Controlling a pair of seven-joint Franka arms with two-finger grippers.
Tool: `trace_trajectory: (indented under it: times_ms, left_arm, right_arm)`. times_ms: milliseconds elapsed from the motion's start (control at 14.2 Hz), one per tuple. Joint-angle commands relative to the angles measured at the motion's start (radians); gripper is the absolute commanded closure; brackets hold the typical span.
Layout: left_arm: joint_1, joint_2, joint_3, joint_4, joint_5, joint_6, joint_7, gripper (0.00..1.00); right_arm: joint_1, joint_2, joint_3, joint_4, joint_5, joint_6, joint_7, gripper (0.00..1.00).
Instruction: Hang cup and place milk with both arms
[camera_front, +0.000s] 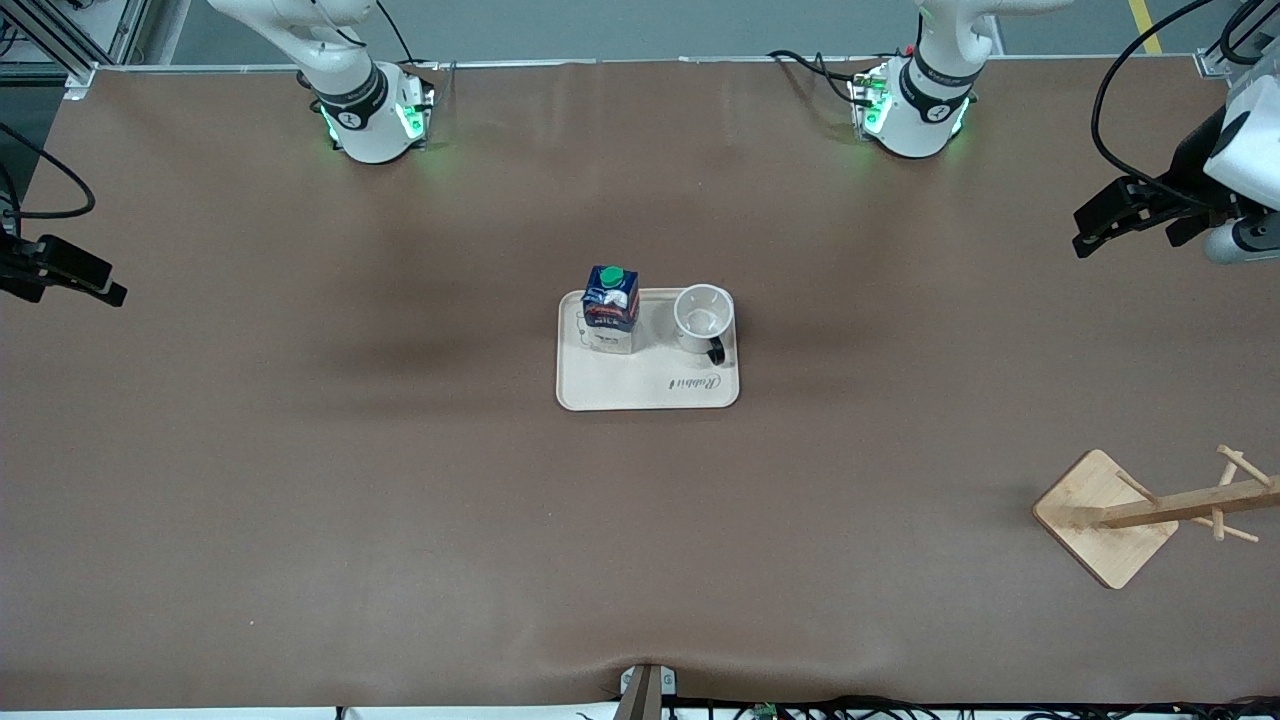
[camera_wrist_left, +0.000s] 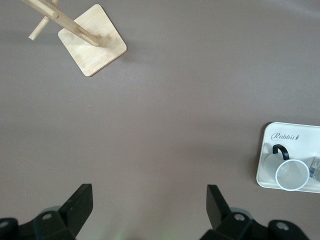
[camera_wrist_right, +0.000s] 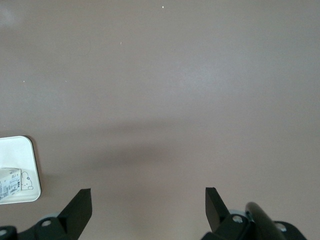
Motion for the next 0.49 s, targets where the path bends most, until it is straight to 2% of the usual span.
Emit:
trace_trajectory:
  times_ms: [0,424]
  left_arm:
    - [0.009,0.002,-0.002,0.015,-0.012,-0.017,0.028,0.0]
    - [0.0,0.017,-0.007,0.017,0.0,-0.017,0.02,0.0]
  right_arm:
    - [-0.025,-0.009,0.016,0.003,0.014,-0.009,-0.007,0.0]
    - [-0.025,-0.007,0.016,0.003,0.014,-0.009,-0.007,0.0]
